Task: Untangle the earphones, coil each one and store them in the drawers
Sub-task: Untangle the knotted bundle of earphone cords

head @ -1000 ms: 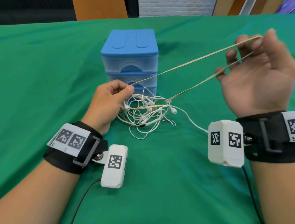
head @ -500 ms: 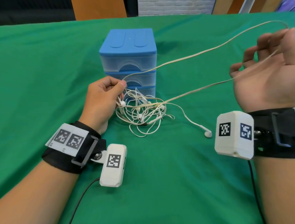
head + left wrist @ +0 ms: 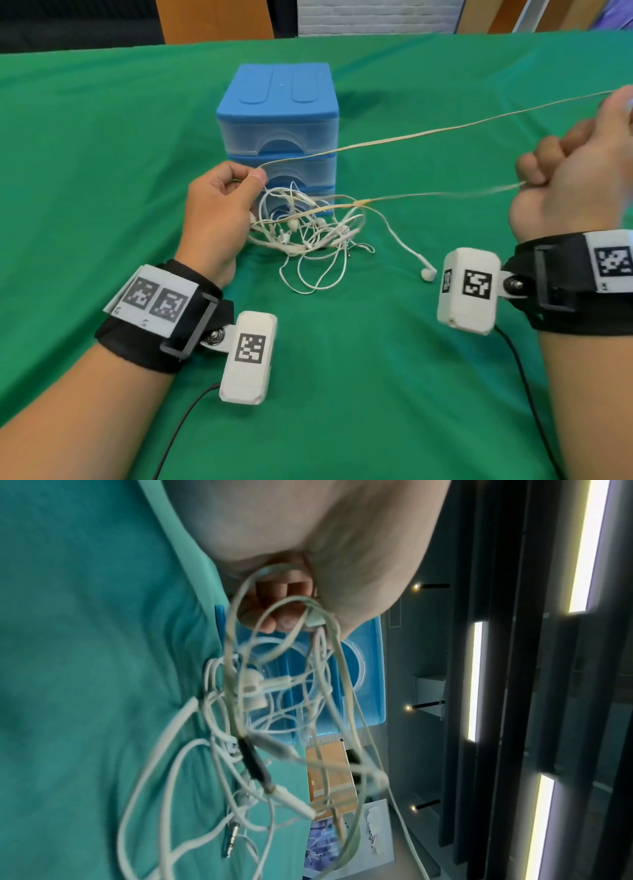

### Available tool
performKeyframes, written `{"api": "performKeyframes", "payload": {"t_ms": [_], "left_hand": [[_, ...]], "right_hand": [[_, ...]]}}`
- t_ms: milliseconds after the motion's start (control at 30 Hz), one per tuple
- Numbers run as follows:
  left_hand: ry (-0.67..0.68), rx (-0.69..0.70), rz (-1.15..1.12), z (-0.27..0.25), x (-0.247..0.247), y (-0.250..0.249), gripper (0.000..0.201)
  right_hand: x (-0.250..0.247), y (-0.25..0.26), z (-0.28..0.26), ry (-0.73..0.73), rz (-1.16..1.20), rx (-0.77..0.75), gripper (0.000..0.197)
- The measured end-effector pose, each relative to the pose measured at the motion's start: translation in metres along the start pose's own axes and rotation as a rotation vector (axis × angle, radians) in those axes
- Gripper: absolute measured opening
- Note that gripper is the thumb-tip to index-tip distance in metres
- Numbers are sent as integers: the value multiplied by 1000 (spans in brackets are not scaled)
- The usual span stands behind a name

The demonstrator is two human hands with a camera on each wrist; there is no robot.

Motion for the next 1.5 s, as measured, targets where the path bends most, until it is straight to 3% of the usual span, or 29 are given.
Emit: {"api": "performKeyframes", "payload": {"t_ms": [100, 200, 300, 400, 500, 567, 700, 800, 900, 1067, 1233, 1333, 1400, 1500], "left_hand": [[-10, 12, -1, 1, -3, 1, 15], [32, 38, 1, 0, 0, -2, 13], [113, 93, 3, -7, 7, -9, 10], [170, 148, -34, -12, 11, -15, 8], [228, 181, -51, -14, 14, -18, 6], [269, 199, -27, -17, 17, -19, 5], [367, 233, 42, -25, 23, -21, 6], [459, 212, 65, -29, 28, -21, 9], [514, 203, 81, -32, 30, -23, 11], [508, 61, 12, -28, 28, -20, 20], [536, 153, 151, -32, 31, -20, 5], [568, 164, 160, -33, 31, -19, 11], [576, 159, 132, -33, 31, -19, 20], [580, 145, 111, -33, 32, -19, 27]], "right_hand": [[10, -4, 17, -80, -156, -80, 38], [2, -4, 14, -30, -165, -110, 19], [13, -10, 11, 97, -184, -78, 16], [16, -16, 6, 234, -428, -53, 7], [21, -18, 0, 344, -625, -106, 35], [26, -15, -4, 417, -628, -189, 42], [52, -10, -35, 775, -514, -204, 25], [68, -15, -64, 1072, -501, -171, 26], [72, -25, -76, 1245, -556, -123, 22], [69, -20, -78, 1286, -515, -111, 5], [70, -16, -90, 1456, -434, 104, 10], [68, -22, -84, 1305, -412, 122, 13], [65, -29, -75, 1166, -470, 32, 7], [65, -31, -71, 1133, -590, -116, 17]]}}
Point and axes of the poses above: each hand's wrist, its own z-axis towards the middle knuckle, its own x-axis out of the palm, y = z × x, the point moved 4 cm from there along z, towards the middle knuckle, and after that the axes turned 10 degrees about -x, right-handed, at the moved point
